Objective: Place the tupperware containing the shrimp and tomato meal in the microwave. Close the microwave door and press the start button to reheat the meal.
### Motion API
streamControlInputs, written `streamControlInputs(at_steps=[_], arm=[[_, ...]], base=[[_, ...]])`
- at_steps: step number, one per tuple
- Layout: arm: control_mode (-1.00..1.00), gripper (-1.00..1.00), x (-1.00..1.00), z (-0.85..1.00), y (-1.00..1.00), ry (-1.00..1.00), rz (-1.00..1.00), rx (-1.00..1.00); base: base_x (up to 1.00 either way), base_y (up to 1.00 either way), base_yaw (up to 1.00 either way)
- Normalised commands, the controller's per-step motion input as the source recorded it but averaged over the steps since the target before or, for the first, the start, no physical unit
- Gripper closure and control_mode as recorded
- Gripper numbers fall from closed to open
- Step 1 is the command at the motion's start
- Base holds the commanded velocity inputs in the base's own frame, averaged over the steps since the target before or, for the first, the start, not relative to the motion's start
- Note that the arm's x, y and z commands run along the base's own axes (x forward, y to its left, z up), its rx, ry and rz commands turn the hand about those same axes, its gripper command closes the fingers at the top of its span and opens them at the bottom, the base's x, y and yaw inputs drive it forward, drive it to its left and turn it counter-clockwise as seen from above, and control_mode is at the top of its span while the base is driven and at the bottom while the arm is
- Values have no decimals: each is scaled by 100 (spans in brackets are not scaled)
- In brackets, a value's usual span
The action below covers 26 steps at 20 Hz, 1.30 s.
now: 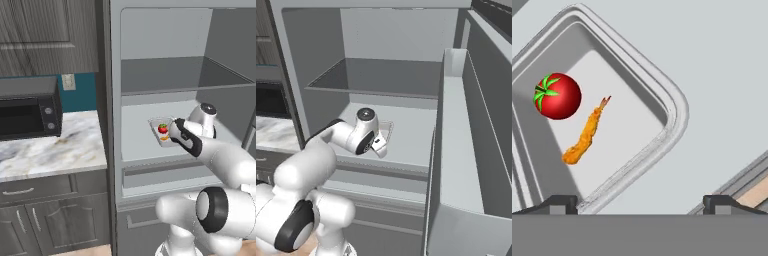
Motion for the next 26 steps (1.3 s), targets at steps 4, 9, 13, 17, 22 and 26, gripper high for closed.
streamControlInputs(at_steps=[4, 9, 13, 17, 22, 26], arm=[[-100, -100, 36, -17, 0, 3, 0, 0], [-100, -100, 33, -18, 0, 5, -1, 0], [-100, -100, 21, -31, 0, 4, -3, 0], [-100, 100, 13, -39, 1, 3, -5, 0], [-100, 100, 9, -28, 4, 2, -5, 0], [-100, 100, 0, 0, 0, 0, 0, 0]], base=[[0, 0, 0], [0, 0, 0], [0, 0, 0], [0, 0, 0], [0, 0, 0], [0, 0, 0]])
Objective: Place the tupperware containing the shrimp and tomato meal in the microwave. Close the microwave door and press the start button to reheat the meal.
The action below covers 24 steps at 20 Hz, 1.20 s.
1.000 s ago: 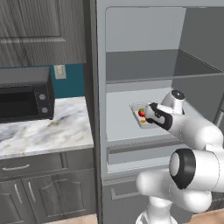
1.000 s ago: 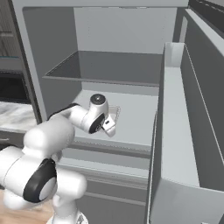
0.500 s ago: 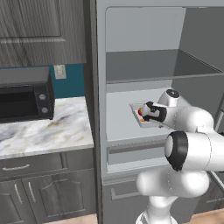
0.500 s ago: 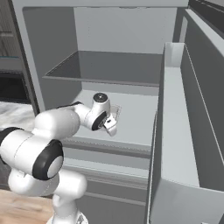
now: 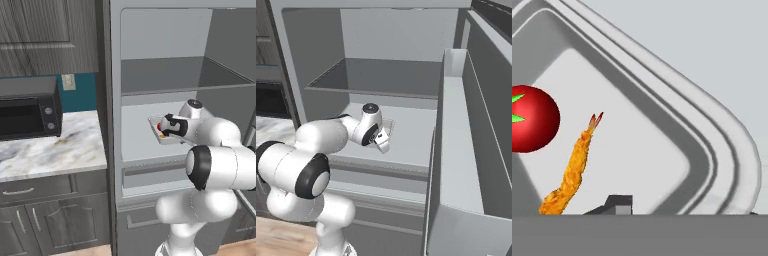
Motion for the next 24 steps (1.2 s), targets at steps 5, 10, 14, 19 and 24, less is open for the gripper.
streamControlInputs(at_steps=[5, 10, 14, 19, 24], arm=[[-100, 100, -30, 3, -1, 0, 0, 0], [-100, 100, -97, 9, 0, -1, 0, 0], [-100, 100, -100, 33, 0, -8, 0, 0], [-100, 100, -100, 85, 0, -13, 0, 0], [-100, 100, -100, 100, 0, -8, 0, 0]], base=[[0, 0, 0], [0, 0, 0], [0, 0, 0], [0, 0, 0], [0, 0, 0]])
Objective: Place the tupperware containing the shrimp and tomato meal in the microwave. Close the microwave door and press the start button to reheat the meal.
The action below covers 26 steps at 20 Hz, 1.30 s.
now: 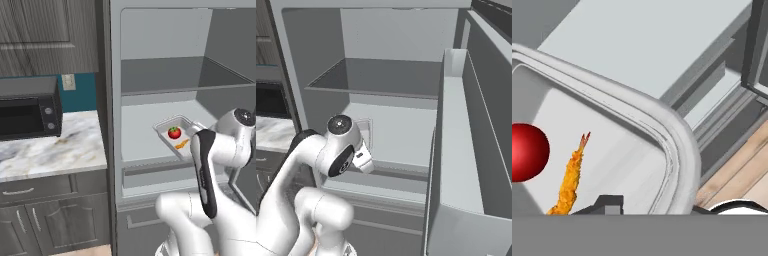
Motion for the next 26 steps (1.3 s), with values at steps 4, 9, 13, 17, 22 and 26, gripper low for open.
streamControlInputs(at_steps=[4, 9, 13, 17, 22, 26], arm=[[-100, 100, -100, 100, 4, -10, 0, 0], [-100, 100, -70, 97, 7, -7, 0, 0], [-100, 100, -31, 59, 10, 6, 0, -1], [-100, 100, -1, 7, 21, 16, 0, -5], [-100, 100, 0, 0, 12, 1, 0, -3], [-100, 100, 0, 0, 0, 0, 0, 0]], base=[[0, 0, 0], [0, 0, 0], [0, 0, 0], [0, 0, 0], [0, 0, 0], [0, 0, 0]])
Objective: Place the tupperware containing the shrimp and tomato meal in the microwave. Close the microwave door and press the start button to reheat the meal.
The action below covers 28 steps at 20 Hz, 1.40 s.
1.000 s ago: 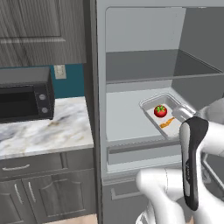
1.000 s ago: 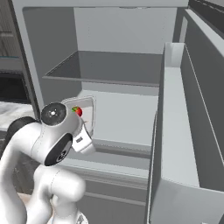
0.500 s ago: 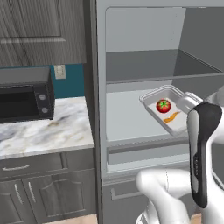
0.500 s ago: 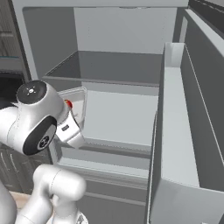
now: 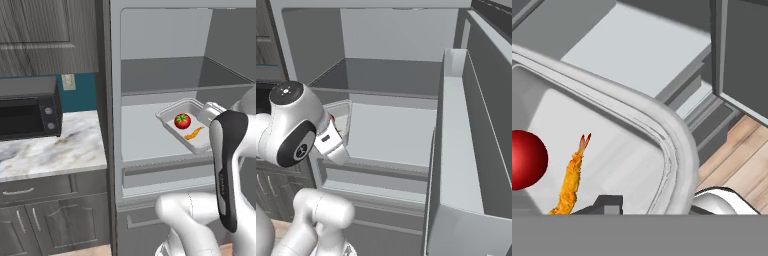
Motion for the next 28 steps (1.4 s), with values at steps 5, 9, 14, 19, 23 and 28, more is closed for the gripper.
streamControlInputs(at_steps=[5, 9, 14, 19, 23, 28], arm=[[-100, 100, -5, 0, 0, 0, 0, 0], [-100, 100, -33, 0, 0, -1, 0, 0], [-100, 100, -57, 0, 0, -10, 2, 0], [-100, 100, -23, 13, 0, -6, 3, 0], [-100, 100, 2, 15, 0, 0, 0, 0], [-100, 100, 15, 0, 0, 1, 0, 0]], base=[[0, 0, 0], [0, 0, 0], [0, 0, 0], [0, 0, 0], [0, 0, 0], [0, 0, 0]])
